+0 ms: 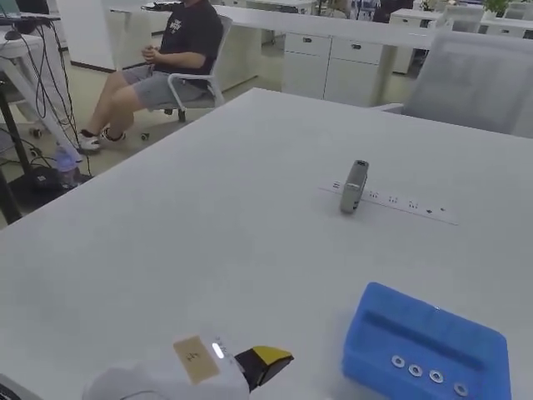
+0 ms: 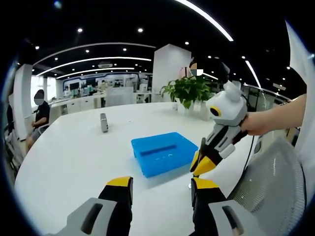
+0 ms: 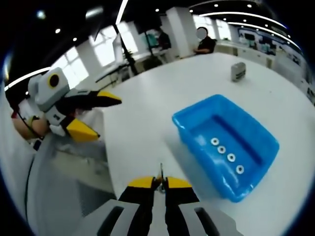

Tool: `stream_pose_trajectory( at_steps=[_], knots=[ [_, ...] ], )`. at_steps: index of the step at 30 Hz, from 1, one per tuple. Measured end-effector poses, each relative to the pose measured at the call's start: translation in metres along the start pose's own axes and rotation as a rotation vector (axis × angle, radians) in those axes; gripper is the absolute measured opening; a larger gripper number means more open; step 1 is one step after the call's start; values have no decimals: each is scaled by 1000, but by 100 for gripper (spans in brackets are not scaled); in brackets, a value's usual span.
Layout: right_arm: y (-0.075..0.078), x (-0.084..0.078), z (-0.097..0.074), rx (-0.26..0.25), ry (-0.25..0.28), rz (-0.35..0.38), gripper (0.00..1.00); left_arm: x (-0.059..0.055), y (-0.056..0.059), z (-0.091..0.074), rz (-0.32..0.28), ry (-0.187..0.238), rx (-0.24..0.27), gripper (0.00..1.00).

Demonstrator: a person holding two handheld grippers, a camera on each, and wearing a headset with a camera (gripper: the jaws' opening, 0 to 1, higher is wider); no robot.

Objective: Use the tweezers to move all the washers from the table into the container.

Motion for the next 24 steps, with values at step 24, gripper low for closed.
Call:
stream_pose_trajectory(
  at_steps=[24],
  knots=[
    [-18,4,-2,-131,-12,-302,4,0,0,0,1,2,-1,46]
  ],
)
Point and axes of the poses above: the centre of the closed fingertips' face, and the gripper's own axes: z roughly forward along the fingers, y roughly to its right, x roughly out of its top, the point moved 6 cm from there along -z, roughly backward along the fingers, and after that the axes turned 12 degrees about -y, right-handed, at the moved point
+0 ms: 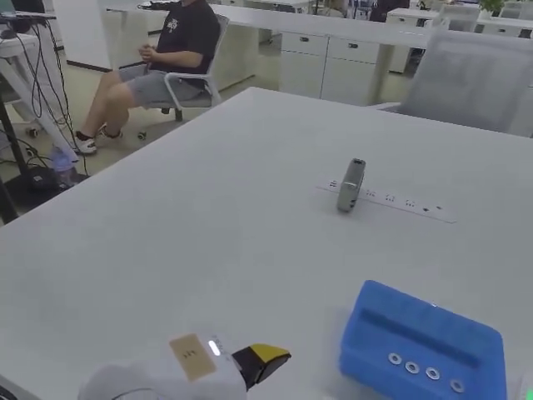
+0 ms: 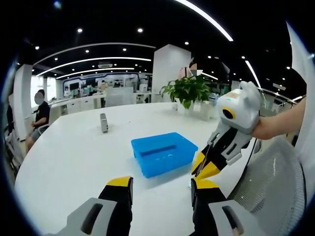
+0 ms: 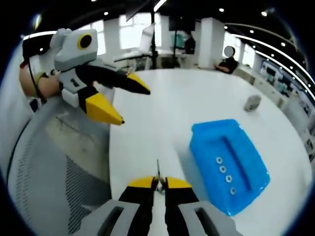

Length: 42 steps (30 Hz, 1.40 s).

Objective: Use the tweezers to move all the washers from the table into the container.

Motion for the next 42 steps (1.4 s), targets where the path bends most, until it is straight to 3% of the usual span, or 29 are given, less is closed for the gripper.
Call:
stream_pose_trajectory(
  at_steps=[11,18,22,26,30,42],
  knots=[
    [26,35,-24,-45,100,3,4,0,0,0,-4,2,-7,45],
    [55,56,-31,-92,142,-3,3,0,1,0,-5,0,-12,43],
    [71,62,-23,-95,145,2,3,1,1,0,-3,2,-15,43],
    [85,61,-6,-43,152,116,3,1,2,1,-1,1,-19,44],
    [97,57,10,-24,114,180,3,1,1,0,-4,2,-17,44],
    [115,56,39,3,51,190,4,0,1,0,-10,4,-11,43]
  ],
)
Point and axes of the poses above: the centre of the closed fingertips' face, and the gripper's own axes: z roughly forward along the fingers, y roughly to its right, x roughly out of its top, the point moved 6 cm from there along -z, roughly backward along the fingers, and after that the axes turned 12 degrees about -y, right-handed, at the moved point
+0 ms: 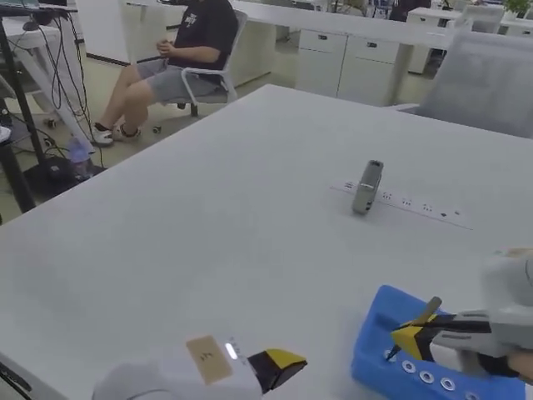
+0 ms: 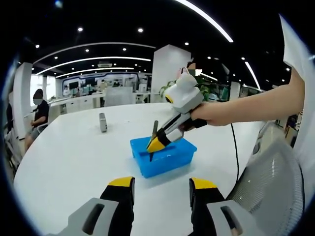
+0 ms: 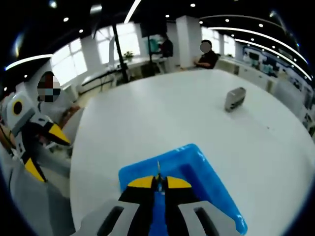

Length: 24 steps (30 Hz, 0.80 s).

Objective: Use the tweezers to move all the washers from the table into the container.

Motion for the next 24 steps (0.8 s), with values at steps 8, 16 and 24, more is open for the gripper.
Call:
stream_pose_trajectory(
  at_steps=[8,16,24],
  knots=[
    [-2,0,2,-10,-20,-17,4,-1,0,0,-12,-5,-4,42],
    [-5,5,-16,-33,24,-25,4,0,1,0,-57,2,-46,43],
    [-27,-7,-54,-36,70,-60,4,5,2,-5,-128,36,-130,42]
  ],
)
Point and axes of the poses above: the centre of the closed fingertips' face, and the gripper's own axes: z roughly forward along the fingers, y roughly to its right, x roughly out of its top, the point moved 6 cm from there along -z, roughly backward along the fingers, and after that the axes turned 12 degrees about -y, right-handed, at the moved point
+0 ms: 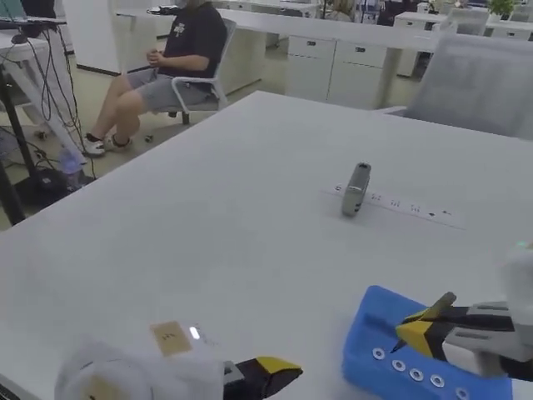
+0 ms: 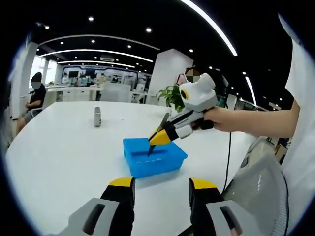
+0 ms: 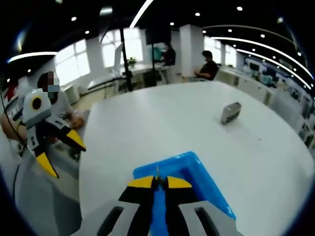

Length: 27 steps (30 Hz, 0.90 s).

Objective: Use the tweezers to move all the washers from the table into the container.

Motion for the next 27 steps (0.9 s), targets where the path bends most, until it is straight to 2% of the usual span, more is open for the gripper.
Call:
stream_pose_trajectory(
  at_steps=[4,8,11,14,15,18,21,23,24,26,27],
  knots=[
    [-14,-11,-15,7,-7,-26,4,4,0,-3,-30,13,-28,42],
    [-27,-26,-24,21,-31,-45,4,8,4,-3,-13,6,-60,41],
    [-36,-37,-26,36,-49,-52,4,11,9,-3,22,-14,-85,39],
    [-45,-48,-26,46,-70,-55,4,15,16,-1,119,-68,-110,36],
    [-48,-52,-25,51,-76,-55,4,16,18,0,135,-80,-121,35],
    [-57,-61,-23,66,-90,-55,4,24,28,4,161,-86,-187,30],
    [-68,-71,-21,86,-101,-55,4,30,36,9,184,-94,-232,26],
    [-73,-75,-21,92,-103,-53,4,34,42,13,211,-114,-267,23],
    [-76,-78,-21,97,-103,-49,4,35,47,16,228,-132,-299,20],
    [-82,-80,-22,103,-101,-41,4,40,54,22,275,-132,-327,14],
    [-83,-81,-22,105,-100,-40,4,41,58,24,286,-145,-346,13]
  ],
)
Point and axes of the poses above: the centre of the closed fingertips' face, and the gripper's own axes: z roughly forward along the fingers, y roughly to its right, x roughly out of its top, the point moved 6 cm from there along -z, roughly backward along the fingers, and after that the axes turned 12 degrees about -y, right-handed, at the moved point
